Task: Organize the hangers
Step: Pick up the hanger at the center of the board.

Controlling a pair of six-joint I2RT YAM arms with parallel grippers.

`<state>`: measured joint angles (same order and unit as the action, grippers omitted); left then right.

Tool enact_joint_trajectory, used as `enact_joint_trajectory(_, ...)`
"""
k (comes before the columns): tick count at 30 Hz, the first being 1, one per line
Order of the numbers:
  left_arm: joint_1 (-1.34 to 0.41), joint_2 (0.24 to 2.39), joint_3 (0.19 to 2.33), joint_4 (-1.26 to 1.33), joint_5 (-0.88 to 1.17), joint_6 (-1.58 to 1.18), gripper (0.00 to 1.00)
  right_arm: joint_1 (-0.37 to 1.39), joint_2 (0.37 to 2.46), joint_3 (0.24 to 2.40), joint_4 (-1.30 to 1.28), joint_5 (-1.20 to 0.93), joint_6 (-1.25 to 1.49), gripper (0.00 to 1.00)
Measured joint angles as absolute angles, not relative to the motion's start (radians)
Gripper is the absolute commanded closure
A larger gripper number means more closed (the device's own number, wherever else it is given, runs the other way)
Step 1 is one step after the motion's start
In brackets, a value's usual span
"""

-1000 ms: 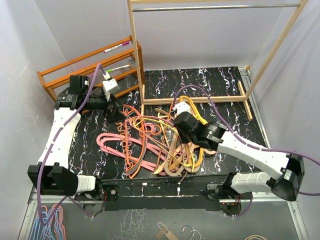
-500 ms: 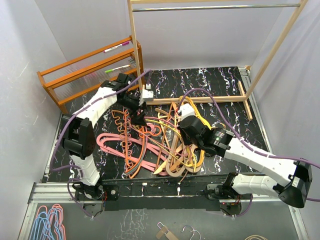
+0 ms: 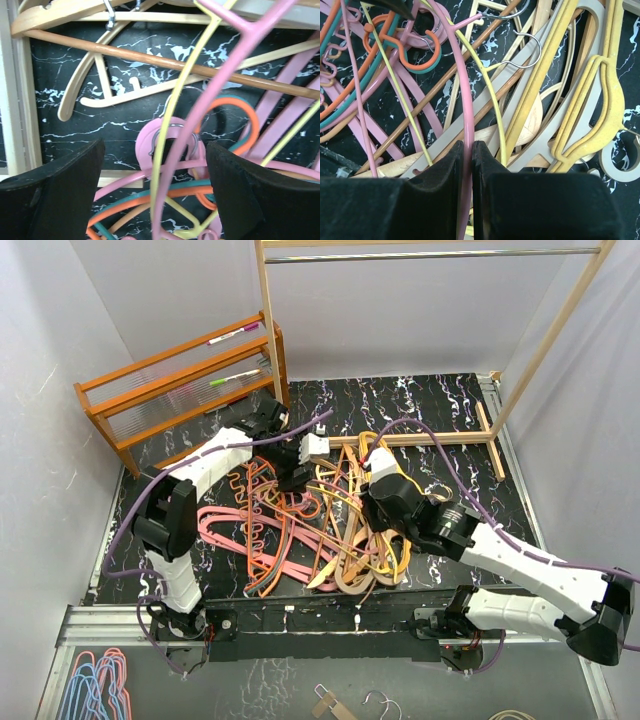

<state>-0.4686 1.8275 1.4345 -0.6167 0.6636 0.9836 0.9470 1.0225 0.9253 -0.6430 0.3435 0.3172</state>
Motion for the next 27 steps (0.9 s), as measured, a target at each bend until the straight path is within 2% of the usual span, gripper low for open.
enact_joint_trajectory(2,-0.476,1.832,1.434,-0.594,0.633,0.976,0.44,0.947,1.002,0.913,-0.637,0.334,0.320,0.92)
enact_joint_trajectory(3,-0.477,1.833,1.434,-0.585,0.623,0.971,0.60,0.947,0.992,0.906,-0.629,0.328,0.321,0.92)
enact_joint_trajectory(4,-0.481,1.833,1.434,-0.581,0.615,0.962,0.82,0.947,0.983,0.900,-0.624,0.323,0.322,0.92)
enact_joint_trajectory(5,-0.483,1.833,1.435,-0.582,0.614,0.954,1.00,0.947,0.971,0.890,-0.612,0.318,0.324,0.92)
enact_joint_trajectory(11,-0.502,1.817,1.434,-0.612,0.598,0.997,1.00,0.926,0.897,0.824,-0.548,0.340,0.331,0.91)
enact_joint_trajectory(12,-0.501,1.801,1.425,-0.607,0.596,0.996,1.00,0.927,0.884,0.812,-0.537,0.334,0.331,0.87)
enact_joint_trajectory(13,-0.500,1.786,1.422,-0.609,0.590,0.994,1.00,0.927,0.874,0.802,-0.525,0.327,0.332,0.78)
enact_joint_trajectory(15,-0.498,1.749,1.422,-0.607,0.574,0.991,1.00,0.928,0.859,0.790,-0.503,0.315,0.337,0.50)
enact_joint_trajectory(16,-0.497,1.726,1.420,-0.604,0.566,0.987,1.00,0.928,0.849,0.786,-0.486,0.301,0.343,0.42)
enact_joint_trajectory(19,-0.493,1.652,1.405,-0.579,0.553,0.974,1.00,0.933,0.807,0.764,-0.419,0.250,0.356,0.33)
enact_joint_trajectory(22,-0.491,1.593,1.391,-0.557,0.553,0.965,1.00,0.935,0.757,0.724,-0.374,0.202,0.371,0.33)
enact_joint_trajectory(23,-0.489,1.576,1.391,-0.551,0.553,0.965,1.00,0.934,0.741,0.709,-0.360,0.187,0.377,0.35)
enact_joint_trajectory(24,-0.487,1.566,1.390,-0.548,0.554,0.965,1.00,0.934,0.733,0.702,-0.354,0.180,0.382,0.41)
enact_joint_trajectory(27,-0.479,1.532,1.369,-0.529,0.552,0.967,1.00,0.929,0.717,0.682,-0.323,0.158,0.397,0.68)
